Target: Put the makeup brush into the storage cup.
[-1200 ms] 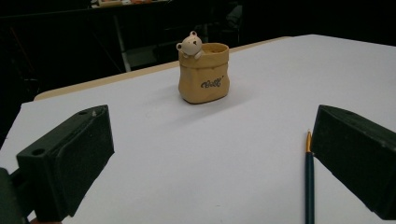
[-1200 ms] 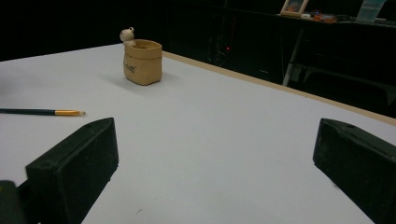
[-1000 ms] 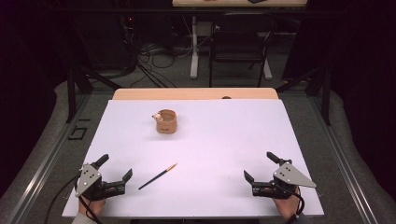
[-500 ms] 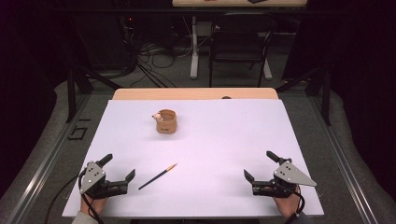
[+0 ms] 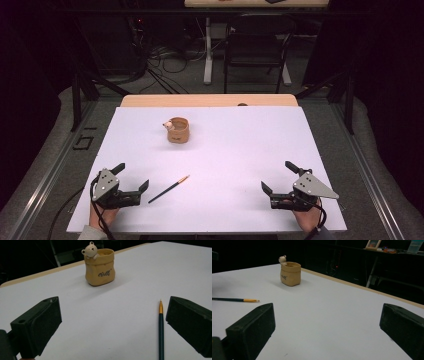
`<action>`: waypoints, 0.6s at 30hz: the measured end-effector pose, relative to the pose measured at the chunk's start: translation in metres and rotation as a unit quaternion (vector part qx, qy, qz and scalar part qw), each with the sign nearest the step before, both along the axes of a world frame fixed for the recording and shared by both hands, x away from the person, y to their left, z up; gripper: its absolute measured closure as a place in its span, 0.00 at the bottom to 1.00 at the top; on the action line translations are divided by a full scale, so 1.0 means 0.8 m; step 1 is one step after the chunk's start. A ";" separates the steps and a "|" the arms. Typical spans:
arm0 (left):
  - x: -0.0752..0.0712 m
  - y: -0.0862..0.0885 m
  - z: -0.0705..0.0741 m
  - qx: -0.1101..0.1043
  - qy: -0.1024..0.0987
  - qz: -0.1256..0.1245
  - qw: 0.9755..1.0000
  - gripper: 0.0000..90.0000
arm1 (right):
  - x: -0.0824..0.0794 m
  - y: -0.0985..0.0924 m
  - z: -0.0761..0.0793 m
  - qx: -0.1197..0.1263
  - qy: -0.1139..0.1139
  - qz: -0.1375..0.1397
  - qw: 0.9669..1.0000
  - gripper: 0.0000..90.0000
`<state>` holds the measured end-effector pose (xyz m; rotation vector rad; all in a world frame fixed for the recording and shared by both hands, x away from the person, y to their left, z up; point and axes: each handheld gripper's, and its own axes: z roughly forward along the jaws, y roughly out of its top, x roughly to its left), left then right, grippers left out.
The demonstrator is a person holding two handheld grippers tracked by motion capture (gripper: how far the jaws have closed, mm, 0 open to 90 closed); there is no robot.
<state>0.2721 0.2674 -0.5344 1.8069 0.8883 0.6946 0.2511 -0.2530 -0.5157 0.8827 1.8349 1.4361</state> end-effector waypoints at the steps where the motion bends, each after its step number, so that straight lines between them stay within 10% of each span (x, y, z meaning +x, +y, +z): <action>1: 0.001 -0.002 0.000 0.002 0.001 -0.002 1.000 0.00 | 0.000 0.000 0.000 0.000 0.002 0.000 1.000 0.00; 18: 0.018 -0.030 0.006 0.039 0.022 -0.033 0.998 0.00 | 0.002 0.002 -0.002 0.000 0.007 0.004 1.000 0.00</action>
